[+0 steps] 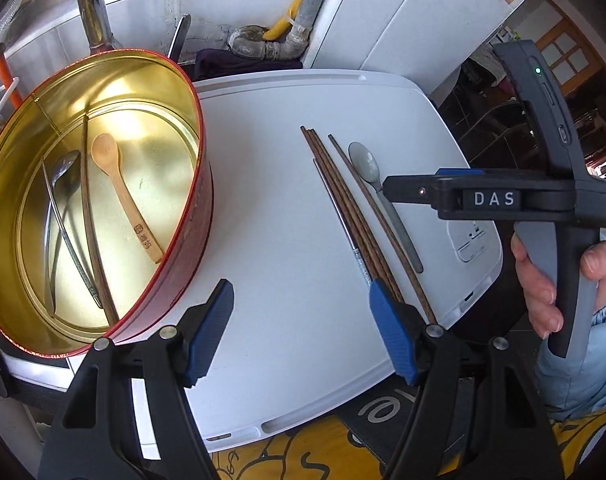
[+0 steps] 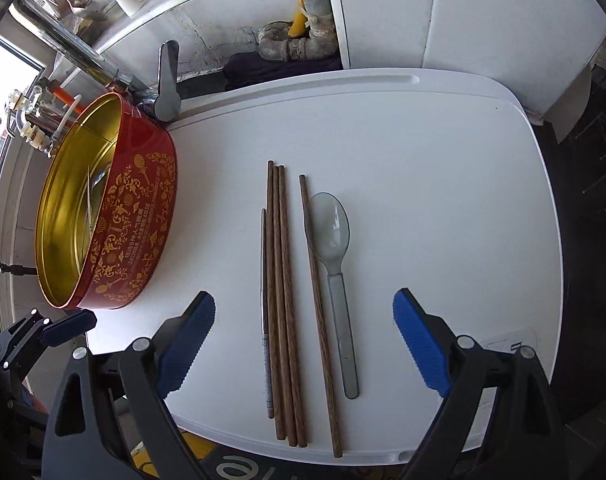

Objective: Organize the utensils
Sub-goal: 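Move both tools back toward the utensils on the board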

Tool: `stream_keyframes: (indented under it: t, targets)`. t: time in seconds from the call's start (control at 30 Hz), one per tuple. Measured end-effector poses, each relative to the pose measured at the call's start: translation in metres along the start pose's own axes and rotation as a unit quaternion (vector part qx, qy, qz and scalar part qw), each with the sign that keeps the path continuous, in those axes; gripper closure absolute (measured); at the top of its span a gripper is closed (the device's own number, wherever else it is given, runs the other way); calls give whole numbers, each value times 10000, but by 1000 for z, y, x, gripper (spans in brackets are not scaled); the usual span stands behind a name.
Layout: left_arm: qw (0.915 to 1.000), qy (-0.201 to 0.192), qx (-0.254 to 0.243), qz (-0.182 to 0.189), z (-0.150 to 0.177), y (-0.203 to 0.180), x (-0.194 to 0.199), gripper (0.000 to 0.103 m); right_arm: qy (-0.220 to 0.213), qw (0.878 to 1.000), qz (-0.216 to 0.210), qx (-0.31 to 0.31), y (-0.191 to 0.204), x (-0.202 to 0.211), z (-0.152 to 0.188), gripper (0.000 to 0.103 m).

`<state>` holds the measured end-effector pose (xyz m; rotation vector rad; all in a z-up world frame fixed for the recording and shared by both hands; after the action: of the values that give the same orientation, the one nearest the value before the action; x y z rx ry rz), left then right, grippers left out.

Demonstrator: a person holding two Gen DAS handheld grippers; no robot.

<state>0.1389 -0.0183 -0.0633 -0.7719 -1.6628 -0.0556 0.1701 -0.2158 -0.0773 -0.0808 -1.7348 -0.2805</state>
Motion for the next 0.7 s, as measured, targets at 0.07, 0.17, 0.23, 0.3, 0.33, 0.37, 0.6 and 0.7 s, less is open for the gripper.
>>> stream_keyframes:
  t: [0.07, 0.17, 0.23, 0.3, 0.33, 0.37, 0.6, 0.7]
  targets:
    - [10000, 22, 8, 13, -1, -2, -7, 34, 14, 10000, 21, 12, -7, -2, 1, 12]
    - [10000, -73, 20, 65, -1, -5, -11, 34, 55, 10000, -11, -40, -15, -4, 0, 12]
    - [9999, -107, 49, 95, -2, -6, -14, 34, 117, 9998, -169, -63, -19, -5, 0, 12]
    - [9998, -133, 36, 112, -4, -6, -18, 34, 178, 9994, -254, -133, -23, -9, -1, 12]
    - [9998, -148, 36, 98, -5, -6, -20, 34, 216, 9993, -253, -172, -26, -11, -1, 12]
    - [9998, -147, 46, 86, -7, -6, -23, 34, 256, 9991, -260, -208, -28, -14, -1, 12]
    - [9998, -171, -1, 71, -17, -13, -47, 34, 536, 9982, -277, 9, -26, -31, -2, 30]
    - [9997, -171, -168, -97, -19, -22, -58, 34, 479, 9988, -92, 87, -26, -33, -3, 31]
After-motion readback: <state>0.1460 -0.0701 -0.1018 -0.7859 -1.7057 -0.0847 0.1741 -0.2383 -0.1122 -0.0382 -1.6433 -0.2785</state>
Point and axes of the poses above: each gripper's, at about its wrist camera, not at the fingertips, and x roughly against the way its jaws point, y to its left, z to its underside, the point moved 1 cm from there along -x, roughly the way its jaws point, and after that the axes turned 6 degrees about z, right-handed, at the moved point
